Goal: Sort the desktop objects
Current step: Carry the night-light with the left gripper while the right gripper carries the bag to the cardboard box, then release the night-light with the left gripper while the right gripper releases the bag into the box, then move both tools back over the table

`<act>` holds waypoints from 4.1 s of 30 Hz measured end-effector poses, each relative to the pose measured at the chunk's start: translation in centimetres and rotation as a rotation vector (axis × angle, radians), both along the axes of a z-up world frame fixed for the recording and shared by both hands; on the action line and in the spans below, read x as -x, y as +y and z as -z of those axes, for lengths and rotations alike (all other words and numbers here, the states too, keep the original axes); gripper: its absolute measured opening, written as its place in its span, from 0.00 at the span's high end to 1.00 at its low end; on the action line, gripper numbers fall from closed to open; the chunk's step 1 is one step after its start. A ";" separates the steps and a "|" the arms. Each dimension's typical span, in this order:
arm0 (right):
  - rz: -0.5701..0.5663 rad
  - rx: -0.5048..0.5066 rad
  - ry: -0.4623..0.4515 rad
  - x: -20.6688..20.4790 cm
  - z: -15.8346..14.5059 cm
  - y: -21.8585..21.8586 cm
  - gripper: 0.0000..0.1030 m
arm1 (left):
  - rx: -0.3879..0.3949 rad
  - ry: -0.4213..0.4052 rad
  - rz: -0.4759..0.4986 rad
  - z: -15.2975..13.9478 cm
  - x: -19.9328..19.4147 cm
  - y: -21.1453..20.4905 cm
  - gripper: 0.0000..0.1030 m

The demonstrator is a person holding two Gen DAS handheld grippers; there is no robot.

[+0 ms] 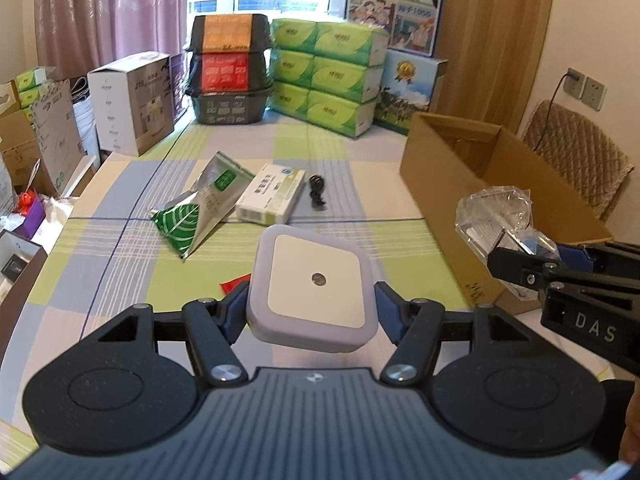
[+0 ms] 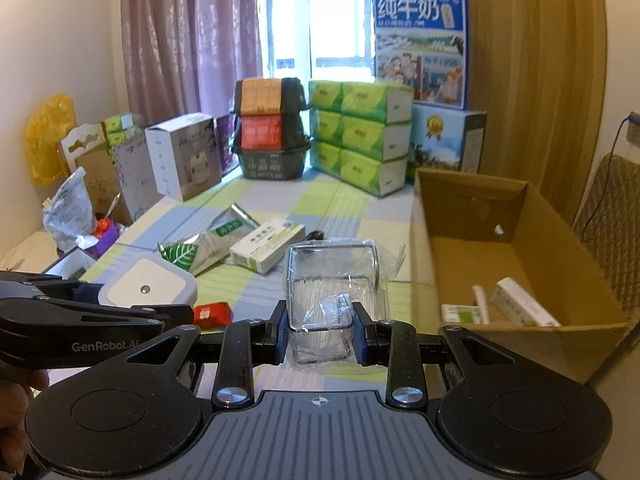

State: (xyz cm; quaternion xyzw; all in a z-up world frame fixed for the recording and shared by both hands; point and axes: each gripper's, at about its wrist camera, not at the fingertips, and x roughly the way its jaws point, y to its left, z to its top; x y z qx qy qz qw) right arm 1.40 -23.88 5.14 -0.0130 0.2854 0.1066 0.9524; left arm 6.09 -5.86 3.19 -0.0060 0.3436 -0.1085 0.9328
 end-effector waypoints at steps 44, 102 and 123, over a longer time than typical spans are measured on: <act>0.255 0.044 -0.019 -2.9 -1.4 -18.8 0.73 | 0.054 -0.007 0.287 -2.2 -5.4 -19.4 0.41; 0.248 -0.056 -0.049 -2.0 -1.3 -17.0 0.09 | 0.071 0.019 0.175 -0.4 -4.6 -11.9 0.20; 0.028 -0.080 -0.062 -0.5 -2.8 -5.3 0.02 | -0.042 -0.017 -0.039 -0.3 -1.3 2.7 0.02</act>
